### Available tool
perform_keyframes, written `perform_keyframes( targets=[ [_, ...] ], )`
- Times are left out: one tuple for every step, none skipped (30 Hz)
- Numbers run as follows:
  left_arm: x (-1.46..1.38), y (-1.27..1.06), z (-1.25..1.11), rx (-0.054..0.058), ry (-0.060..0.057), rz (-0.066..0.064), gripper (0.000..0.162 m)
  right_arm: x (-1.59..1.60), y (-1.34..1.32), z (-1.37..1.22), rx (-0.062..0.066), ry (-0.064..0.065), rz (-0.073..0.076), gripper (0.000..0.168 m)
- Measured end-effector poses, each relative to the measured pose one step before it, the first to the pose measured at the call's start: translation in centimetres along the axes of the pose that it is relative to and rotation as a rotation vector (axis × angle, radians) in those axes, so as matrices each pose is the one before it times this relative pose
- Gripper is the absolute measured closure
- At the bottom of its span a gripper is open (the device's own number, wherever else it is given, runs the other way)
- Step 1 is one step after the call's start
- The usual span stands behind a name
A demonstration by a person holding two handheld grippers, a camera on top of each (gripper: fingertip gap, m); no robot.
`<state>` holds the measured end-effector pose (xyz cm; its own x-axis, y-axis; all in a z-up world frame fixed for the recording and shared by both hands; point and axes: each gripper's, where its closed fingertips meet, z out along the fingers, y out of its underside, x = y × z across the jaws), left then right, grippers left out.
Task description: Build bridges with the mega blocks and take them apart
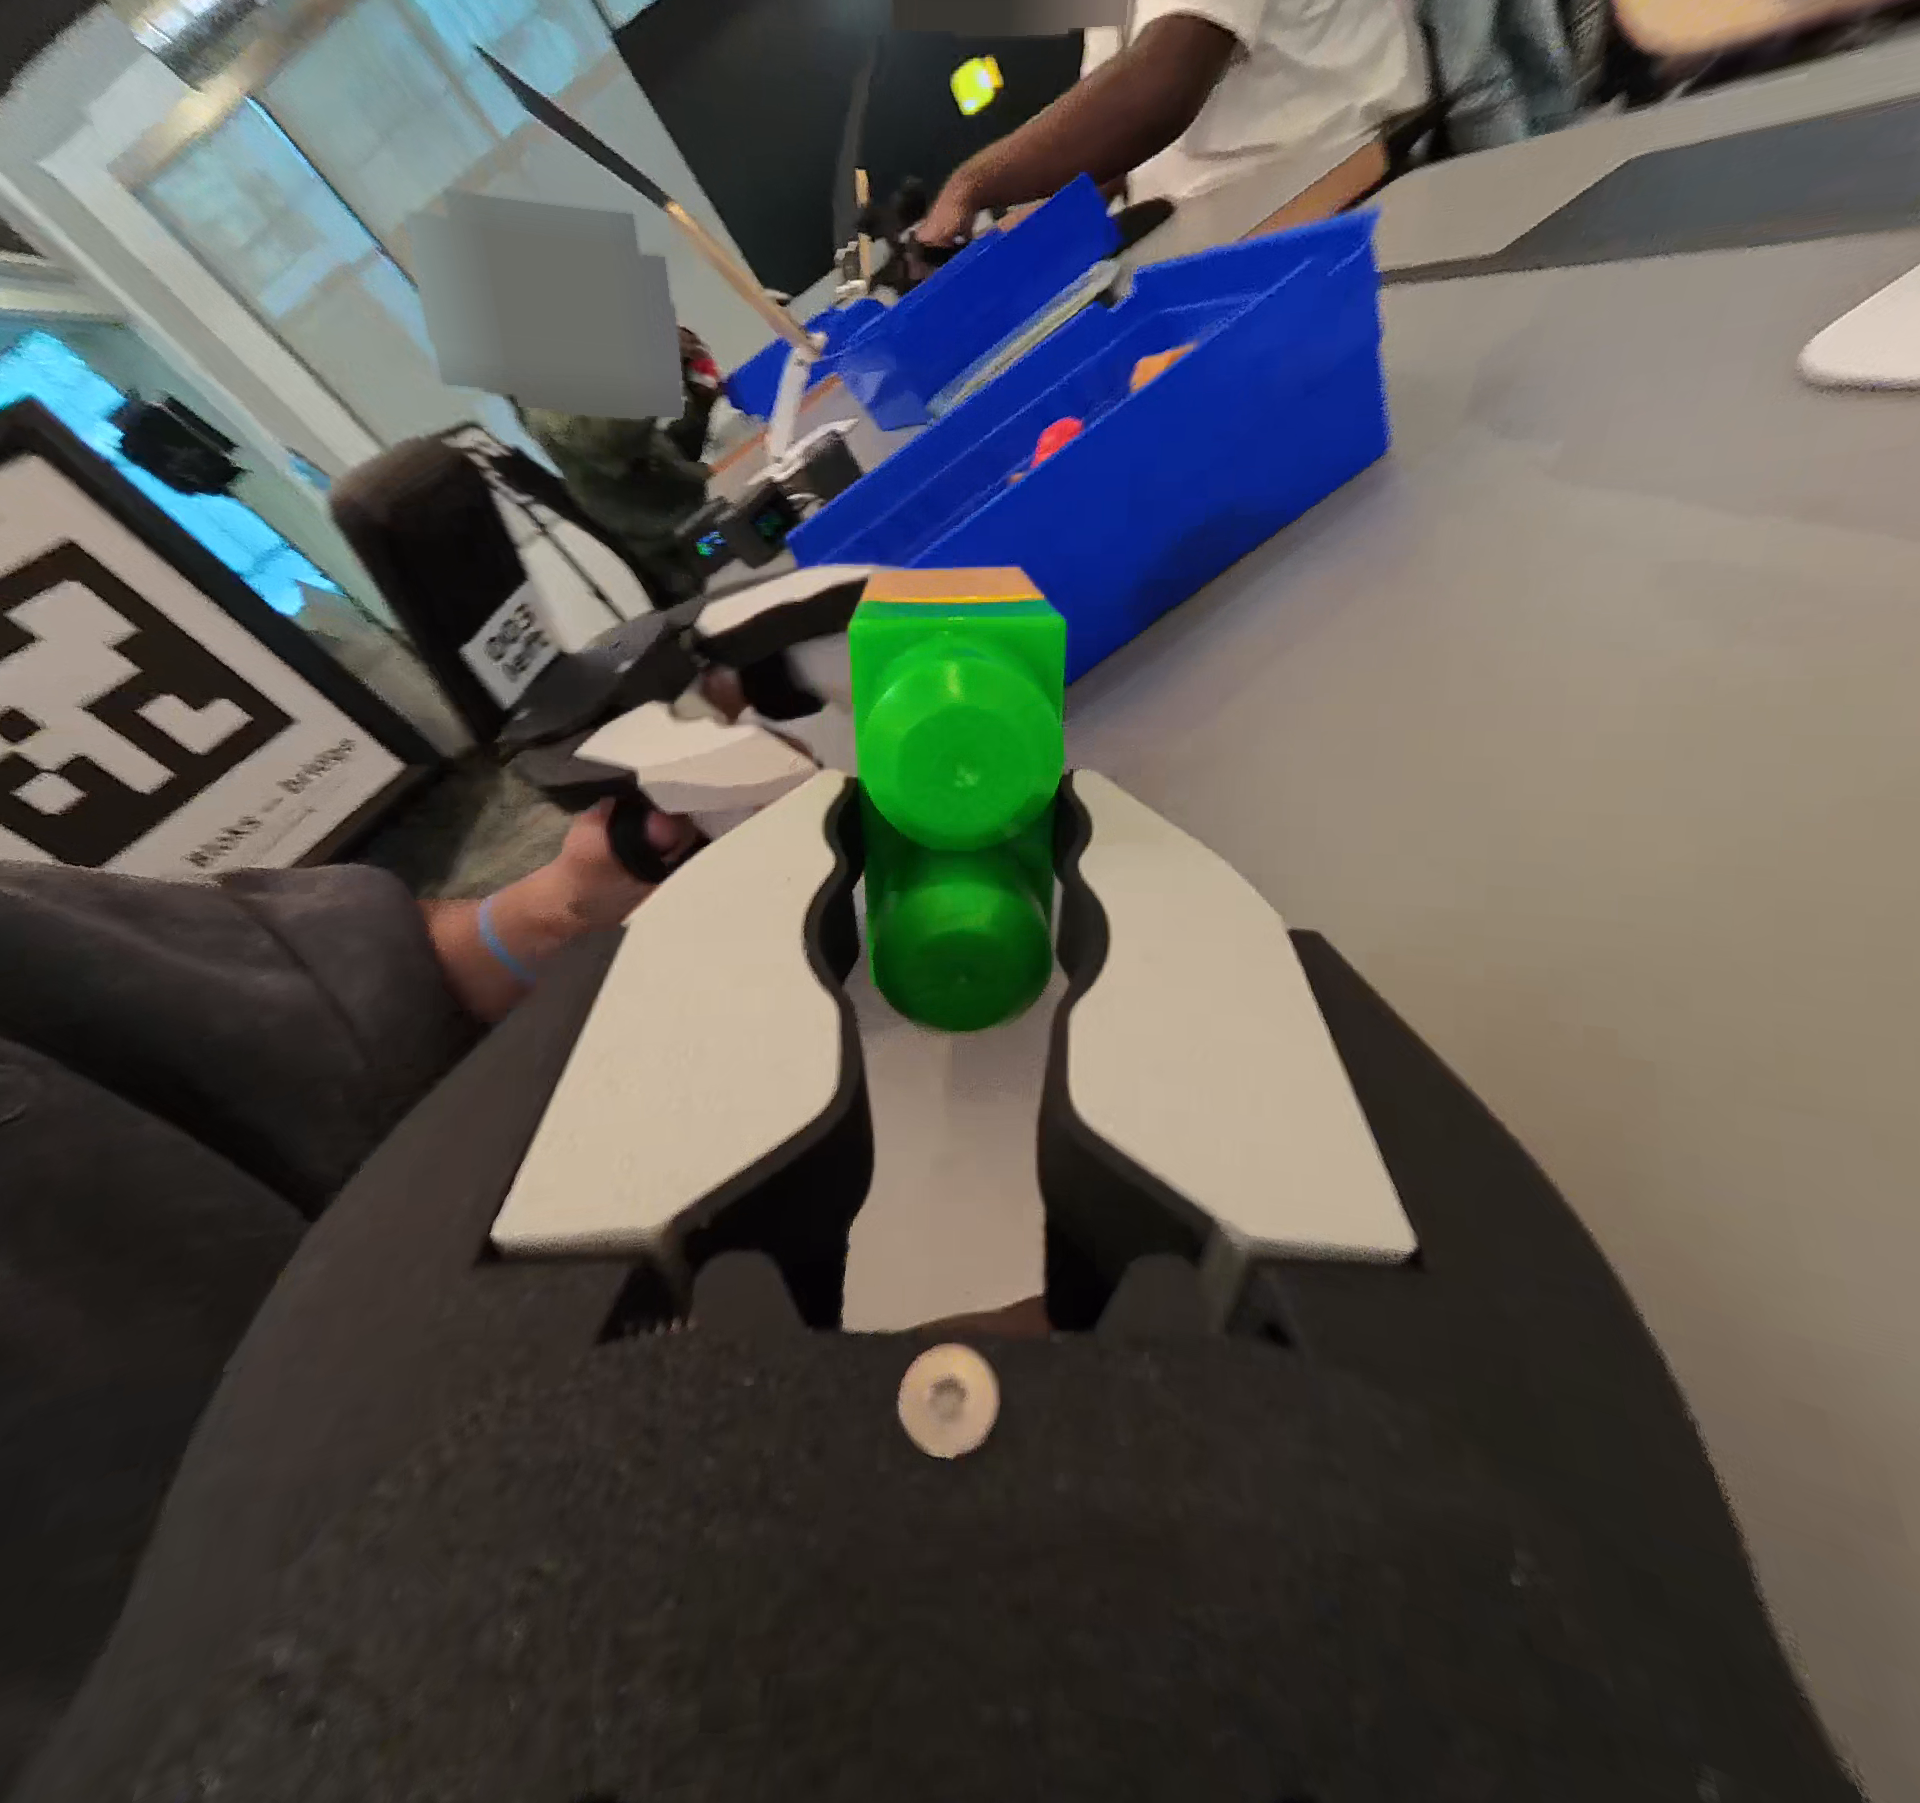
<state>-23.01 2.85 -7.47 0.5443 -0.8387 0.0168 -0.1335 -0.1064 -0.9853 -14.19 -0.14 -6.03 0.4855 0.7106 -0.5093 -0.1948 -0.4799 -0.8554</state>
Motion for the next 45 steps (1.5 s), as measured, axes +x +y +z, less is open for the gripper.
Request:
perform_keyframes(
  targets=[
    [0.155, 0.122, -0.285, -0.0005, -0.0246, 0.0119, 0.081, -0.057, -0.980, -0.708, 0.0091, 0.0406, -0.0282, 0.133],
    [0.156, 0.160, -0.142, -0.0117, -0.0141, 0.0114, 0.081, -0.148, -1.367, -1.017, 0.0170, 0.0420, -0.0292, 0.133],
    [0.206, 0.061, -0.045, -0.0128, -0.0018, 0.0081, 0.081, -0.095, -1.854, -1.379, 0.0291, 0.0470, -0.0370, 0.133],
    [0.306, 0.008, 0.043, -0.0141, 0.0125, 0.0002, 0.081, 0.376, -2.244, -1.689, 0.0354, 0.0691, -0.0394, 0.133],
    [0.232, -0.019, 0.035, -0.0161, 0.0146, -0.0097, 0.082, 1.015, -2.545, -1.915, 0.0411, 0.0925, -0.0381, 0.133],
    [0.152, -0.108, -0.023, -0.0075, 0.0138, -0.0177, 0.082, 1.620, -2.624, -1.929, 0.0389, 0.1029, -0.0256, 0.134],
    [0.165, -0.157, -0.088, 0.0023, 0.0181, -0.0214, 0.085, 2.147, -2.409, -1.640, 0.0196, 0.1030, -0.0154, 0.134],
    [0.119, -0.074, -0.099, -0.0001, 0.0174, -0.0227, 0.087, 2.633, -1.924, -1.147, -0.0121, 0.1051, -0.0245, 0.133],
    [0.053, 0.033, -0.065, -0.0057, 0.0159, -0.0236, 0.087, 3.070, -1.276, -0.568, -0.0421, 0.1079, -0.0290, 0.133],
    [0.006, 0.032, -0.063, -0.0052, 0.0156, -0.0258, 0.088, 3.135, -0.611, 0.051, -0.0665, 0.0926, -0.0129, 0.133],
    [-0.022, 0.021, -0.036, -0.0046, 0.0152, -0.0286, 0.088, 3.038, -0.266, 0.593, -0.0678, 0.0811, -0.0012, 0.133],
    [-0.007, 0.046, -0.007, -0.0083, 0.0176, -0.0308, 0.088, 2.722, 0.385, 1.104, -0.0983, 0.0659, 0.0008, 0.133],
    [0.049, 0.032, -0.004, -0.0106, 0.0206, -0.0327, 0.088, 2.384, 0.662, 1.376, -0.1079, 0.0586, -0.0076, 0.134],
    [0.083, -0.026, -0.020, -0.0083, 0.0218, -0.0328, 0.088, 1.925, 0.655, 1.517, -0.0949, 0.0456, -0.0017, 0.133],
    [0.106, -0.055, -0.036, -0.0058, 0.0191, -0.0299, 0.088, 1.411, 0.839, 1.632, -0.1022, 0.0271, -0.0002, 0.134],
    [0.061, -0.036, -0.043, -0.0061, 0.0132, -0.0238, 0.088, 1.013, 0.834, 1.669, -0.0967, 0.0154, -0.0011, 0.133],
    [0.026, 0.036, -0.044, -0.0077, 0.0084, -0.0166, 0.088, 0.931, 0.538, 1.576, -0.0691, 0.0259, 0.0058, 0.133],
    [0.016, 0.067, -0.039, -0.0084, 0.0047, -0.0114, 0.088, 0.556, 0.540, 1.481, -0.0641, 0.0209, -0.0037, 0.133],
    [0.023, 0.070, -0.066, -0.0075, 0.0019, -0.0068, 0.088, 0.047, 0.629, 1.430, -0.0672, 0.0008, -0.0056, 0.133],
    [0.081, 0.044, -0.075, -0.0062, 0.0014, -0.0012, 0.089, -0.197, 0.543, 1.392, -0.0595, -0.0064, 0.0023, 0.133],
    [0.125, 0.020, -0.100, -0.0044, 0.0009, 0.0030, 0.089, -0.246, 0.271, 1.256, -0.0399, -0.0041, 0.0029, 0.133],
    [0.187, -0.038, -0.096, -0.0008, 0.0009, 0.0041, 0.089, -0.195, 0.176, 1.156, -0.0331, 0.0037, 0.0081, 0.133],
    [0.268, -0.087, -0.080, 0.0019, 0.0033, 0.0044, 0.089, -0.388, 0.223, 1.011, -0.0363, 0.0003, -0.0037, 0.133],
    [0.321, -0.053, -0.053, 0.0007, 0.0048, 0.0068, 0.090, -0.346, 0.164, 0.871, -0.0344, 0.0064, -0.0083, 0.133],
    [0.315, 0.019, -0.022, -0.0030, 0.0024, 0.0112, 0.090, -0.096, -0.002, 0.786, -0.0251, 0.0191, -0.0017, 0.133],
    [0.240, 0.100, 0.020, -0.0067, -0.0019, 0.0148, 0.090, 0.025, -0.034, 0.685, -0.0240, 0.0195, 0.0075, 0.133],
    [0.228, 0.144, 0.054, -0.0084, -0.0037, 0.0171, 0.090, -0.065, -0.078, 0.573, -0.0185, 0.0056, 0.0174, 0.133],
    [0.197, 0.167, 0.070, -0.0086, -0.0032, 0.0184, 0.090, -0.109, -0.047, 0.457, -0.0173, -0.0035, 0.0212, 0.133],
    [0.208, 0.169, 0.106, -0.0088, -0.0023, 0.0172, 0.090, 0.041, -0.126, 0.337, -0.0065, 0.0025, 0.0221, 0.133],
    [0.219, 0.162, 0.111, -0.0092, -0.0004, 0.0135, 0.089, 0.104, -0.153, 0.310, 0.0005, 0.0059, 0.0185, 0.133],
    [0.255, 0.161, 0.104, -0.0082, 0.0032, 0.0101, 0.089, 0.048, 0.105, 0.354, -0.0127, 0.0037, 0.0076, 0.133],
    [0.281, 0.121, 0.095, -0.0059, 0.0058, 0.0087, 0.089, 0.139, 0.223, 0.356, -0.0162, 0.0078, 0.0078, 0.133],
    [0.210, 0.129, 0.087, -0.0053, 0.0029, 0.0086, 0.089, 0.132, 0.249, 0.326, -0.0122, 0.0035, 0.0112, 0.133],
    [0.085, 0.114, 0.076, -0.0049, -0.0030, 0.0086, 0.089, 0.158, 0.176, 0.292, -0.0039, 0.0014, 0.0081, 0.133],
    [0.023, 0.098, 0.057, -0.0030, -0.0045, 0.0080, 0.089, 0.103, 0.154, 0.298, 0.0013, -0.0024, 0.0024, 0.133],
    [-0.002, 0.088, 0.057, -0.0019, -0.0019, 0.0048, 0.089, 0.093, 0.253, 0.312, -0.0025, -0.0033, 0.0018, 0.133],
    [-0.010, 0.082, 0.040, -0.0016, 0.0009, -0.0008, 0.089, 0.191, 0.046, 0.163, 0.0110, 0.0007, 0.0040, 0.133],
    [-0.035, 0.056, 0.052, -0.0005, 0.0033, -0.0061, 0.088, 0.091, -0.101, 0.011, 0.0181, -0.0084, 0.0132, 0.133],
    [-0.035, 0.042, 0.049, 0.0007, 0.0052, -0.0097, 0.088, 0.013, -0.101, 0.001, 0.0192, -0.0081, 0.0023, 0.133],
    [-0.034, 0.041, 0.067, 0.0004, 0.0061, -0.0117, 0.088, -0.002, 0.011, -0.057, 0.0108, -0.0055, -0.0040, 0.133],
    [-0.036, 0.057, 0.063, -0.0011, 0.0060, -0.0113, 0.088, 0.068, 0.028, -0.263, 0.0074, 0.0021, -0.0072, 0.128],
    [-0.029, 0.064, 0.053, -0.0028, 0.0050, -0.0086, 0.088, 0.006, -0.131, -0.633, 0.0151, -0.0008, -0.0127, 0.120],
    [-0.016, 0.051, 0.013, -0.0028, 0.0036, -0.0049, 0.087, -0.095, -0.348, -1.208, 0.0304, -0.0090, -0.0124, 0.115],
    [-0.055, 0.002, -0.045, -0.0011, -0.0003, -0.0001, 0.087, 0.017, -0.691, -1.905, 0.0616, 0.0056, -0.0159, 0.114],
    [-0.135, -0.042, -0.105, 0.0008, -0.0066, 0.0039, 0.087, -0.139, -0.958, -2.530, 0.0897, 0.0068, -0.0227, 0.113]
  ],
)
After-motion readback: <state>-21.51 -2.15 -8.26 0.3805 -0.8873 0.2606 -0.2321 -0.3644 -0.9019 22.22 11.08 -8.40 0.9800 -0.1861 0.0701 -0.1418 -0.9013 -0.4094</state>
